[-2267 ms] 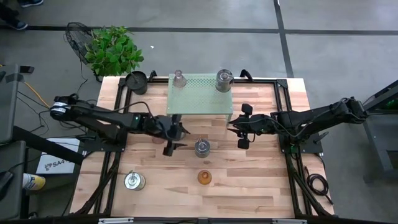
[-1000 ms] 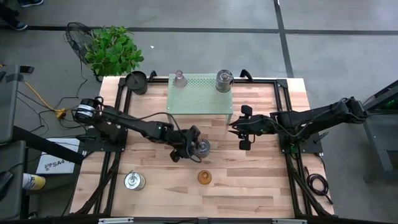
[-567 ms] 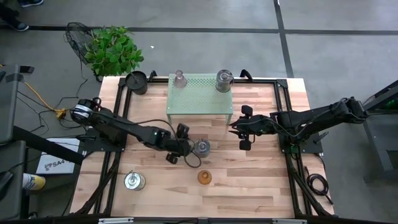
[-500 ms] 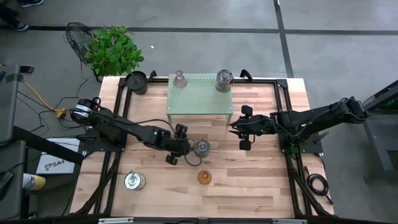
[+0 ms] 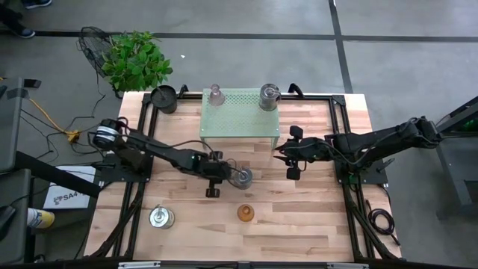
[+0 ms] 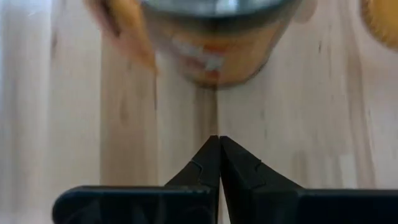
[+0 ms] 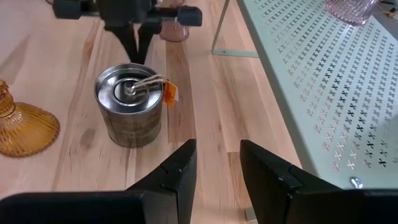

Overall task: Pick & Place candle stick holders
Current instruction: Put the top scented candle on the shelf

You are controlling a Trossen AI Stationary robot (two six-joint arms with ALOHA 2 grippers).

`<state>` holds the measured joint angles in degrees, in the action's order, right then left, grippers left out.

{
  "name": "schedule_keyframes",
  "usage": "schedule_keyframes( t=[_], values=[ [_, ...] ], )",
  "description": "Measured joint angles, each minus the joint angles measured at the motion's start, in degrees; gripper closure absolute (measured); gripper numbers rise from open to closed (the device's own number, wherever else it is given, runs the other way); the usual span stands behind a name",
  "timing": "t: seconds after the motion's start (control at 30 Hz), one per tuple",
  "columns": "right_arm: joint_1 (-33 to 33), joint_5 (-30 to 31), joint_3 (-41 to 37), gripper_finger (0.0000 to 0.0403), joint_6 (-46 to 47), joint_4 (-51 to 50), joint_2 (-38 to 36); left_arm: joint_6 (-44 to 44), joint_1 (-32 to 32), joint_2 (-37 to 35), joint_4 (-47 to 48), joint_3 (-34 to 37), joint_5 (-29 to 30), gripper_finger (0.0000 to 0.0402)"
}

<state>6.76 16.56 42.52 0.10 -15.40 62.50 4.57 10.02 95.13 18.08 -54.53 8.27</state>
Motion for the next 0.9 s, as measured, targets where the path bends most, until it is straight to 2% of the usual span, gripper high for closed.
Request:
schedule_keyframes(
  t=[0.27,0.9],
  values=[
    [0.0,0.0,-0.04,0.0284,0.04,-0.04,0.0,1.47,0.09,3.07,-7.11,-0.17,-0.79,0.0401],
    [0.0,-0.64,-0.04,0.0284,1.12,0.04,0.0,-1.31,0.04,3.52,-22.55,-0.18,-1.32,0.0401]
  ],
)
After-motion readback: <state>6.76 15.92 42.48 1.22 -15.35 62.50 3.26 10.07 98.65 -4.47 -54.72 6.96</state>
